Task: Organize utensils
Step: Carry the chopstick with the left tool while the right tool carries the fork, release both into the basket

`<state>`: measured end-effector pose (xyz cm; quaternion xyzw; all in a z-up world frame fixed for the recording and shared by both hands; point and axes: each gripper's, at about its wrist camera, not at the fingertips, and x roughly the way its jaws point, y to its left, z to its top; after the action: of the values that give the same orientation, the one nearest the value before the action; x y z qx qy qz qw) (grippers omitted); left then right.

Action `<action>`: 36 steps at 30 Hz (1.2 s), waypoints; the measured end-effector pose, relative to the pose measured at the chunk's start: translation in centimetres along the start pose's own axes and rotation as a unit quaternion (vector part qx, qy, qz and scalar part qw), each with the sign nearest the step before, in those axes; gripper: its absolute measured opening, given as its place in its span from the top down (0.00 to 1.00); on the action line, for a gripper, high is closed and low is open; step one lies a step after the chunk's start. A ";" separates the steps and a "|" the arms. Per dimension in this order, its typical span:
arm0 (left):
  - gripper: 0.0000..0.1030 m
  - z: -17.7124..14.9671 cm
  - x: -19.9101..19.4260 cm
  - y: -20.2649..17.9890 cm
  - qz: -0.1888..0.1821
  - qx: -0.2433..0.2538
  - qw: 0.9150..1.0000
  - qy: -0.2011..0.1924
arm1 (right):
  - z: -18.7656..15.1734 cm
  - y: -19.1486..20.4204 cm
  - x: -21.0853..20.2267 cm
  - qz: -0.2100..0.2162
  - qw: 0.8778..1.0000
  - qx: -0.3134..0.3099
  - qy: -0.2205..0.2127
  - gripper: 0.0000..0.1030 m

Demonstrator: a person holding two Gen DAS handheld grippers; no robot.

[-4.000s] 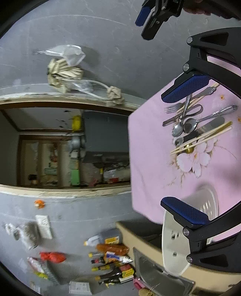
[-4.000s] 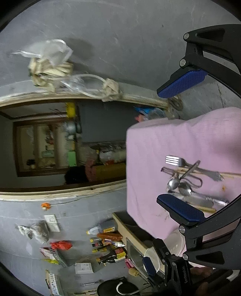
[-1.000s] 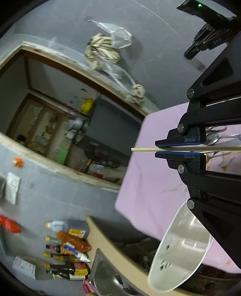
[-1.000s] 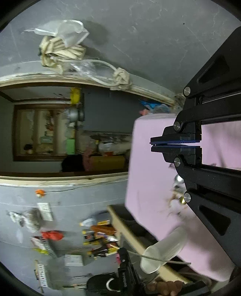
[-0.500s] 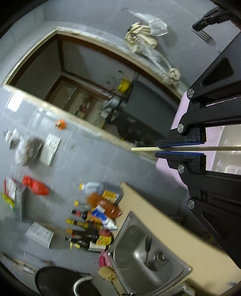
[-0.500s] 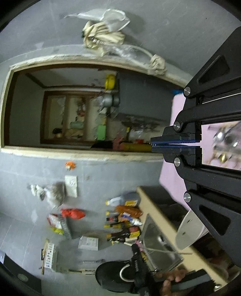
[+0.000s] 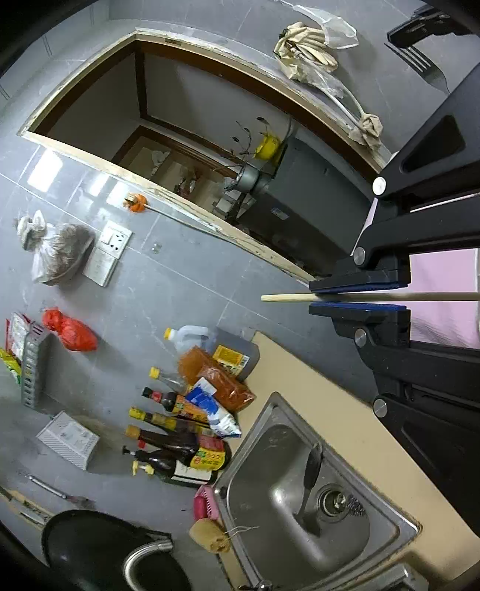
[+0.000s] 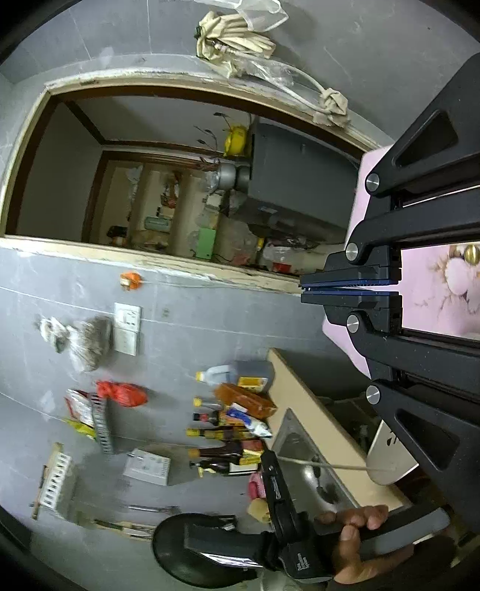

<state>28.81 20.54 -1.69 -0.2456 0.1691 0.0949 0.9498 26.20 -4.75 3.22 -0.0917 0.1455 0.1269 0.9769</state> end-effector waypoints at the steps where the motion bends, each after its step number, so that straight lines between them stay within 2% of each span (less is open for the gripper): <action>1: 0.95 -0.3 0.4 0.0 0.002 0.002 1.000 0.000 | -0.3 0.3 0.3 0.000 1.000 -0.003 0.005 0.98; 7: 0.95 -2.1 1.4 -0.2 0.009 0.022 1.000 0.001 | -2.5 1.9 2.2 0.008 0.999 -0.022 0.035 0.98; 14: 0.95 -3.7 0.9 -0.3 0.012 0.046 0.999 -0.001 | -4.5 2.0 3.2 0.013 0.997 -0.014 0.068 0.98; 21: 0.94 -4.5 0.2 -0.4 0.016 0.068 0.997 0.024 | -5.3 1.0 3.0 0.028 0.996 0.006 0.083 0.97; 24: 0.92 -4.6 -0.1 -0.4 0.014 0.075 0.996 0.043 | -5.5 0.5 2.9 0.033 0.996 0.018 0.086 0.94; 25: 0.92 -4.6 -0.3 -0.4 0.013 0.077 0.996 0.049 | -5.5 0.3 2.9 0.033 0.995 0.023 0.087 0.88; 28: 0.83 -4.9 -0.9 -0.4 0.010 0.087 0.994 0.061 | -5.7 -0.3 2.5 0.038 0.995 0.042 0.082 0.64; 30: 0.67 -5.0 -1.4 -0.4 0.003 0.084 0.994 0.068 | -5.6 -0.6 2.2 0.039 0.995 0.050 0.075 0.63; 32: 0.55 -5.0 -2.0 -0.2 0.000 0.076 0.995 0.065 | -5.7 -0.9 1.9 0.040 0.995 0.053 0.072 0.63; 36: 0.51 -5.1 -2.7 -0.4 0.002 0.077 0.995 0.065 | -5.8 -1.8 1.4 0.039 0.995 0.067 0.070 0.63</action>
<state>25.00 17.35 -4.71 -0.1773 0.2382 0.0676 0.9525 26.45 -7.43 -2.37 -0.0293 0.2251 0.1486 0.9625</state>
